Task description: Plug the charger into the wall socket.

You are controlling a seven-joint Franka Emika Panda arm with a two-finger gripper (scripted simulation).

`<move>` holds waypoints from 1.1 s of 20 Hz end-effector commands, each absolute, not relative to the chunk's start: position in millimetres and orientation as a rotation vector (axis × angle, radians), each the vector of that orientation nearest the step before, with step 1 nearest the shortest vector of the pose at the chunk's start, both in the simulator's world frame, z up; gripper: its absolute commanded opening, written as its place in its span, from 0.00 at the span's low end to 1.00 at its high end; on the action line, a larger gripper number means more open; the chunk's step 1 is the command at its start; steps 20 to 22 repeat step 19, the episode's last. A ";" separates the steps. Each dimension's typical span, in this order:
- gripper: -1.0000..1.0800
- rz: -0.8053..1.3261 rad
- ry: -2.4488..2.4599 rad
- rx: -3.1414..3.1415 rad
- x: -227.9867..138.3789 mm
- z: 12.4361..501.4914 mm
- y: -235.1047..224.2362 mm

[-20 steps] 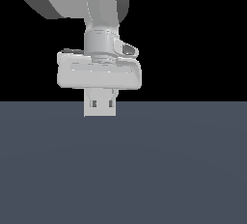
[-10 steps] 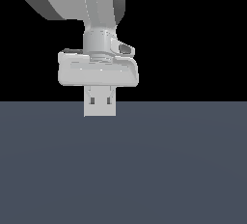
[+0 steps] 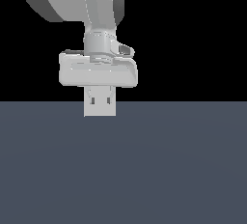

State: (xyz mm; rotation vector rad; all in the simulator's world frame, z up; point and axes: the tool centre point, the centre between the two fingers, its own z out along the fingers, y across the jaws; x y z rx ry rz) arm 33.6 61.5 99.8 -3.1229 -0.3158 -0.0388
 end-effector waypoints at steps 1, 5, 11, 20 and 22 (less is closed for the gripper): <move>0.00 -0.039 -0.316 -3.123 38.5 100.0 62.6; 0.00 -0.039 -0.316 -3.123 50.5 99.9 65.1; 0.00 -0.039 -0.316 -3.123 69.0 99.9 68.9; 0.00 -0.039 -0.316 -3.123 77.7 100.0 70.6; 0.00 -0.039 -0.316 -3.123 77.7 100.0 70.6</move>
